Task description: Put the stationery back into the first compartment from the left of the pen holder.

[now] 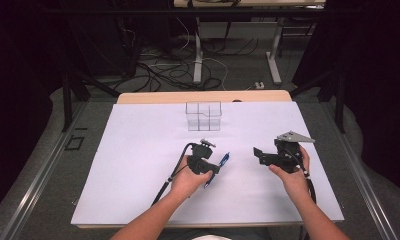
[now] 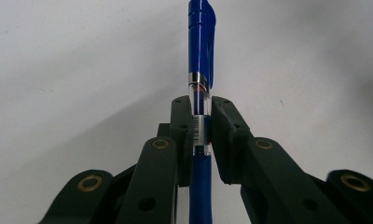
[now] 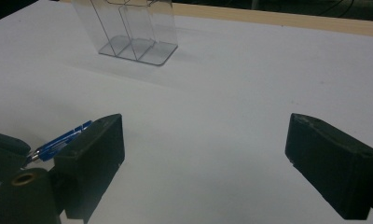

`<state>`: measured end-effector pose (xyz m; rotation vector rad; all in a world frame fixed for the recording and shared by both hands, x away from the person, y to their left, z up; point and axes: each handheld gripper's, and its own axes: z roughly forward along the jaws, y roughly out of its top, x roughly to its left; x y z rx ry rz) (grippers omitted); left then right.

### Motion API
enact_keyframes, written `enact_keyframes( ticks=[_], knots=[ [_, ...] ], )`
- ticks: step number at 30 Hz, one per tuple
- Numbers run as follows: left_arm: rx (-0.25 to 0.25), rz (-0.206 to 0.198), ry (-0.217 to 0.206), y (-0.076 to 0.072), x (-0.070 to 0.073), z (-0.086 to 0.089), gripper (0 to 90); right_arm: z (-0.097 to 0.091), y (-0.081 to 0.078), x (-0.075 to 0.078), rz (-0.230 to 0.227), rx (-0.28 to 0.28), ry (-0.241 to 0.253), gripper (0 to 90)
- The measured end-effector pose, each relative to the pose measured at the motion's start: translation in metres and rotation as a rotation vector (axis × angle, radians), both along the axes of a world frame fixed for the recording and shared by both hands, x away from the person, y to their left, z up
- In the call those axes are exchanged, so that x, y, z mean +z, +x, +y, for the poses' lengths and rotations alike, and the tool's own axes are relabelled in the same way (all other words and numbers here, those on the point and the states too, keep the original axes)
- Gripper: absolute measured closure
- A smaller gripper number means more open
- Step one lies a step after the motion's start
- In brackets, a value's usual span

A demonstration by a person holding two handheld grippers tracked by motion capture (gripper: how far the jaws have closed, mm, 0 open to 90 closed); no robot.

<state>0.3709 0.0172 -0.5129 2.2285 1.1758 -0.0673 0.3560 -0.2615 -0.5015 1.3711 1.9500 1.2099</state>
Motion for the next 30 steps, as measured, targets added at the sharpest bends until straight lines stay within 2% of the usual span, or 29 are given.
enact_keyframes(
  ticks=[7, 12, 13, 17, 20, 21, 23, 26, 29, 30],
  knots=[
    [0.01, -0.031, -0.004, 0.001, 0.007, 0.009, 79.4, 0.0, 0.0, 0.0, -0.008, 0.008, -0.007, 12.7],
    [0.0, -0.073, 0.005, 0.0, 0.014, 0.015, 79.4, 0.0, 0.0, 0.0, -0.007, 0.011, -0.009, 13.1],
    [-0.006, -0.095, 0.007, -0.001, 0.015, 0.016, 79.4, 0.0, 0.0, 0.0, -0.01, 0.012, -0.012, 13.1],
    [-0.017, -0.139, 0.019, -0.003, 0.02, 0.02, 79.4, 0.0, 0.0, 0.0, -0.01, 0.011, -0.014, 13.2],
    [-0.023, -0.199, 0.024, -0.005, 0.023, 0.02, 79.4, 0.0, 0.0, 0.0, -0.012, 0.011, -0.015, 13.3],
    [-0.028, -0.208, 0.025, -0.006, 0.024, 0.021, 79.4, 0.0, 0.0, 0.0, -0.012, 0.01, -0.015, 13.4],
    [-0.059, -0.242, 0.045, -0.007, 0.027, 0.023, 79.4, 0.0, 0.0, 0.0, -0.01, 0.008, -0.013, 13.4],
    [-0.08, -0.301, 0.071, -0.011, 0.03, 0.023, 79.4, 0.0, 0.0, 0.0, -0.012, 0.009, -0.011, 13.4],
    [-0.129, -0.352, 0.118, -0.015, 0.034, 0.025, 79.4, 0.0, 0.0, 0.0, -0.01, 0.007, -0.012, 13.4],
    [-0.129, -0.381, 0.131, -0.017, 0.035, 0.024, 79.4, 0.0, 0.0, 0.0, -0.01, 0.008, -0.015, 13.5]
  ],
)
